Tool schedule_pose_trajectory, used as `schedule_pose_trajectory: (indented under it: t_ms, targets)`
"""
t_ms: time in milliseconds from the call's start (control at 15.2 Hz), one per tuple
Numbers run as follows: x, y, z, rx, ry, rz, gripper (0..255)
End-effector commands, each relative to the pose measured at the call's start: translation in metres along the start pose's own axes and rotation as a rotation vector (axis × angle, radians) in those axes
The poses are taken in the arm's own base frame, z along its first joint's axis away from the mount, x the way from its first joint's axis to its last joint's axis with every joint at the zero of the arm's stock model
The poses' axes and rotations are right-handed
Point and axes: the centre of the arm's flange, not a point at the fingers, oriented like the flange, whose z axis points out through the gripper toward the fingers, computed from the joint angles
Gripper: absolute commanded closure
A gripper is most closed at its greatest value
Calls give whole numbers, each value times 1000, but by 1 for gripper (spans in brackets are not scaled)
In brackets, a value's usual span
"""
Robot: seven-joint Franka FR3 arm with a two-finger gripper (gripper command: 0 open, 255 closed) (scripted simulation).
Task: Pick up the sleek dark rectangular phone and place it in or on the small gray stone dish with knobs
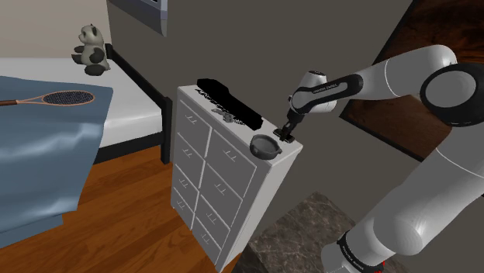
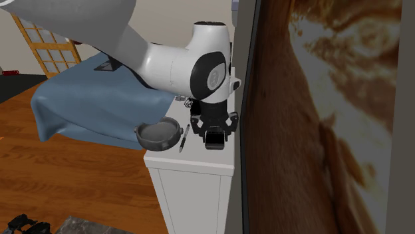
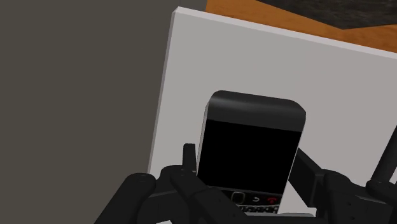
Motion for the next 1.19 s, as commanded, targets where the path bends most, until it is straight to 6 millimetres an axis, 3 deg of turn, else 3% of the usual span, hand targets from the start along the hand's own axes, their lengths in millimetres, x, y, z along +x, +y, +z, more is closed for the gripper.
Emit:
schedule_pose_trajectory:
  t_ms: [0, 1122]
  targets:
    - [0, 0, -10, 0, -1, 0, 255]
    - [3, 5, -100, 0, -1, 0, 255]
